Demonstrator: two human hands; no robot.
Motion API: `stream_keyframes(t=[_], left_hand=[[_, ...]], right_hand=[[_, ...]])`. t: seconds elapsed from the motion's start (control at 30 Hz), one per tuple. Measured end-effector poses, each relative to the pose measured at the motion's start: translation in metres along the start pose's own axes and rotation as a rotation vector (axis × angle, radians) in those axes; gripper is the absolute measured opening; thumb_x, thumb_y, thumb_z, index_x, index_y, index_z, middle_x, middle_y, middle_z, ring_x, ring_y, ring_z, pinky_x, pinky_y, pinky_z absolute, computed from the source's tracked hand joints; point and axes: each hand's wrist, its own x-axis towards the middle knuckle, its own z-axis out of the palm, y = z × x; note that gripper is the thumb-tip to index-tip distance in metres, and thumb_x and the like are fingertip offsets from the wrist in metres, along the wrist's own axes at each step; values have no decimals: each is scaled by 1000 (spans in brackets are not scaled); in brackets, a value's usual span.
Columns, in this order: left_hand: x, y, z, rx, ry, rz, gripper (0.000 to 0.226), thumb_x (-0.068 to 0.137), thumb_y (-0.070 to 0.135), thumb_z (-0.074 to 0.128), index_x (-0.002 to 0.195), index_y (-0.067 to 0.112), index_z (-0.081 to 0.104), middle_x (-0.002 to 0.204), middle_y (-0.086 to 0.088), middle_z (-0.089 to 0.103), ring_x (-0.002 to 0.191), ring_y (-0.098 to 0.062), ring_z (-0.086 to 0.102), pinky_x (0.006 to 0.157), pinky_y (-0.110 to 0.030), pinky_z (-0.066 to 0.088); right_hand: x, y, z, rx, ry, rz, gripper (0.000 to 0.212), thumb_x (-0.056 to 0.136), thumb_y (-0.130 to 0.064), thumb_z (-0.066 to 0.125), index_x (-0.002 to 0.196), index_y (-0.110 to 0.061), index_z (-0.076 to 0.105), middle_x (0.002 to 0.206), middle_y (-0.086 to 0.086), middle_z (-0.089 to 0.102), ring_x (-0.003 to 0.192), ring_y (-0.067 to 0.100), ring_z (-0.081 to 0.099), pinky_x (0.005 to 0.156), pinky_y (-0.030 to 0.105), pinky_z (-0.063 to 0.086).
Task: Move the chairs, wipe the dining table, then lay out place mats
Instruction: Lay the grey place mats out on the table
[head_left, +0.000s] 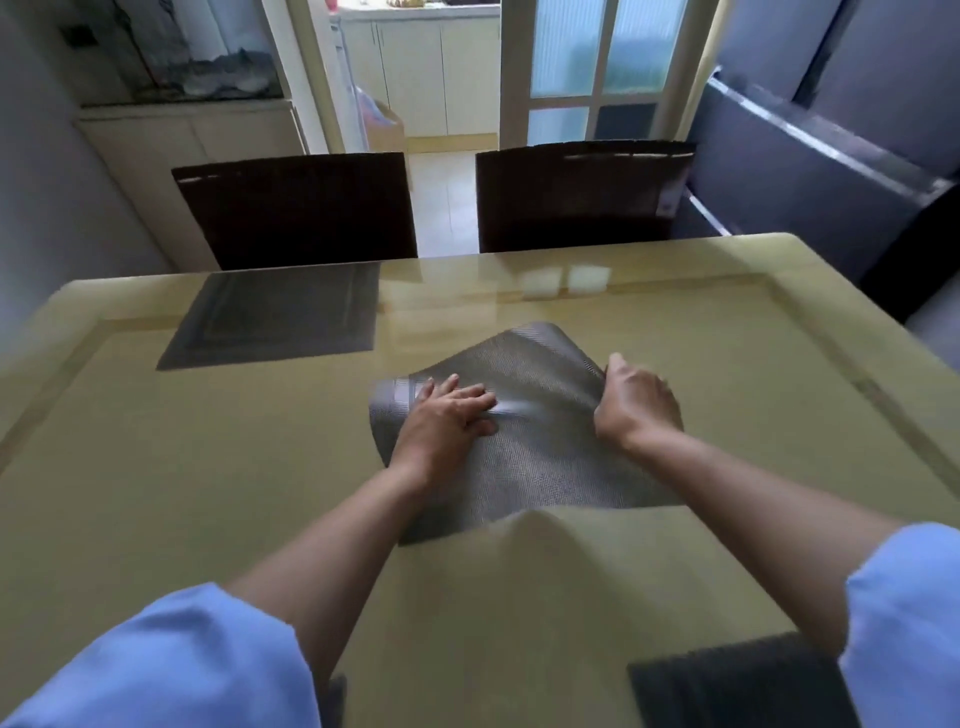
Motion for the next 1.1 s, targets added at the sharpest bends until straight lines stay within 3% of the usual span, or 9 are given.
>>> stream_keyframes(t=[0.07, 0.17, 0.33, 0.47, 0.6, 0.7, 0.77, 0.97, 1.1], left_hand=[[28, 35, 10, -3, 37, 23, 45, 90, 33, 56, 134, 23, 52, 150, 5, 39, 147, -18, 17, 118, -30, -3], [61, 72, 33, 57, 10, -40, 66, 89, 41, 55, 147, 33, 24, 159, 7, 12, 148, -17, -5, 113, -36, -19], [73, 85, 82, 175, -241, -158, 64, 94, 44, 46, 150, 34, 15, 161, 4, -2, 148, -21, -9, 117, -48, -8], [92, 79, 99, 173, -304, -213, 60, 96, 46, 40, 149, 35, 14, 161, 6, -3, 148, -20, -9, 118, -45, -1], [125, 80, 100, 137, -235, -236, 62, 96, 48, 40, 150, 33, 14, 161, 4, -3, 148, -20, -8, 120, -42, -1], [135, 82, 103, 124, -22, -215, 55, 94, 43, 47, 144, 26, 33, 155, -3, 21, 144, -23, 16, 119, -37, 13], [137, 82, 108, 163, 24, -142, 46, 92, 41, 50, 134, 23, 44, 142, -3, 35, 134, -23, 31, 114, -32, 21], [193, 70, 112, 120, -41, -204, 46, 99, 40, 33, 143, 27, 31, 154, 2, 23, 146, -16, 12, 118, -36, 0], [222, 59, 115, 164, -28, -207, 50, 101, 40, 23, 149, 27, 18, 159, 5, 13, 149, -15, -1, 116, -42, -15]], right_hand=[[20, 28, -19, -22, 97, 9, 26, 90, -4, 39, 113, -5, 50, 120, 19, 56, 115, 37, 50, 91, 41, 45], [44, 75, -29, -84, 159, 38, 32, 90, -7, 46, 121, -10, 48, 129, 15, 48, 122, 34, 42, 96, 41, 40], [56, 119, 5, -80, -237, -55, 49, 94, -37, 50, 140, -23, 40, 150, 4, 32, 136, 28, 29, 109, 39, 30], [77, 127, 27, -77, -437, -71, 56, 99, -37, 40, 150, -26, 21, 161, -3, 6, 148, 26, 7, 118, 40, 17], [112, 125, 27, -84, -373, -76, 58, 98, -36, 42, 150, -24, 20, 161, 0, 6, 148, 25, 7, 120, 37, 12], [123, 121, 26, -131, -193, -40, 39, 97, -37, 45, 129, -16, 47, 142, 6, 41, 132, 26, 36, 105, 36, 35], [126, 121, 29, -151, -180, -60, 36, 97, -39, 42, 123, -15, 52, 134, 5, 47, 127, 24, 39, 99, 35, 39], [185, 121, 42, -46, -294, -136, 60, 100, -40, 32, 152, -17, 14, 162, 1, 4, 149, 18, 3, 122, 33, 8], [216, 118, 56, 60, -210, -177, 58, 101, -37, 33, 152, -16, 15, 162, 1, 4, 150, 16, 1, 121, 32, 1]])
